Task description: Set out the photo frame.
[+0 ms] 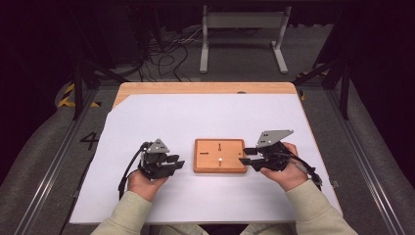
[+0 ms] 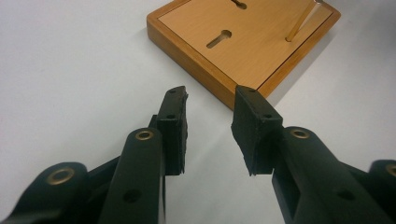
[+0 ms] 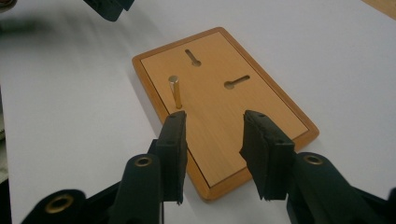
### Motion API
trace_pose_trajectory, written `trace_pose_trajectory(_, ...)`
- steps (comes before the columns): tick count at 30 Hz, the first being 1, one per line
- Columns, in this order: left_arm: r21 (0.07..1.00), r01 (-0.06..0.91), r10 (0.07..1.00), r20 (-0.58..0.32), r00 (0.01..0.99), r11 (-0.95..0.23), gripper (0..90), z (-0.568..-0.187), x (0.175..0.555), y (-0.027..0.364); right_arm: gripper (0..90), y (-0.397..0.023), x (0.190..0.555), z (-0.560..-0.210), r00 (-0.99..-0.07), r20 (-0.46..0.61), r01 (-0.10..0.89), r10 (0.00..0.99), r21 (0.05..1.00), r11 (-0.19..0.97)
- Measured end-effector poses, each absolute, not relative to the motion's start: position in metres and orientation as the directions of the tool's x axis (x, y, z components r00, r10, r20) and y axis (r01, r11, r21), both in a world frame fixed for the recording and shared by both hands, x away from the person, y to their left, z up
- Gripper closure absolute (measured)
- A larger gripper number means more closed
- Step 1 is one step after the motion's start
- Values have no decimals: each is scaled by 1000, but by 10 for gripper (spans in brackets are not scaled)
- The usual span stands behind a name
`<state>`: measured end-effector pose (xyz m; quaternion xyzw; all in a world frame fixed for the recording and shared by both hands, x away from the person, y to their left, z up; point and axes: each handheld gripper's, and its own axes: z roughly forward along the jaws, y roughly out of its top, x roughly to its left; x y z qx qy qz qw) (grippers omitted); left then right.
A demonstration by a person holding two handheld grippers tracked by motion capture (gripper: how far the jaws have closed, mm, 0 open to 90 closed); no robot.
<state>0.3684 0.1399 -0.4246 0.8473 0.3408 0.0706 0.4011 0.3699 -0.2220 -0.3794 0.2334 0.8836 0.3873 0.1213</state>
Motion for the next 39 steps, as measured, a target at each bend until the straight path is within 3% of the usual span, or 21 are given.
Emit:
trace_pose_trajectory(13, 727, 518, 631, -151, 761, -451, 627, -425, 369, 140, 533, -195, 385, -388, -874, -28, 310, 486, 738, 599)
trace_pose_trajectory(29, 721, 527, 633, -159, 758, -450, 612, -427, 369, 140, 602, -168, 394, -414, -925, -10, 255, 380, 725, 640)
trace_pose_trajectory(39, 720, 525, 632, -156, 759, -453, 606, -428, 370, 141, 648, -162, 396, -428, -931, 22, 267, 364, 720, 640)
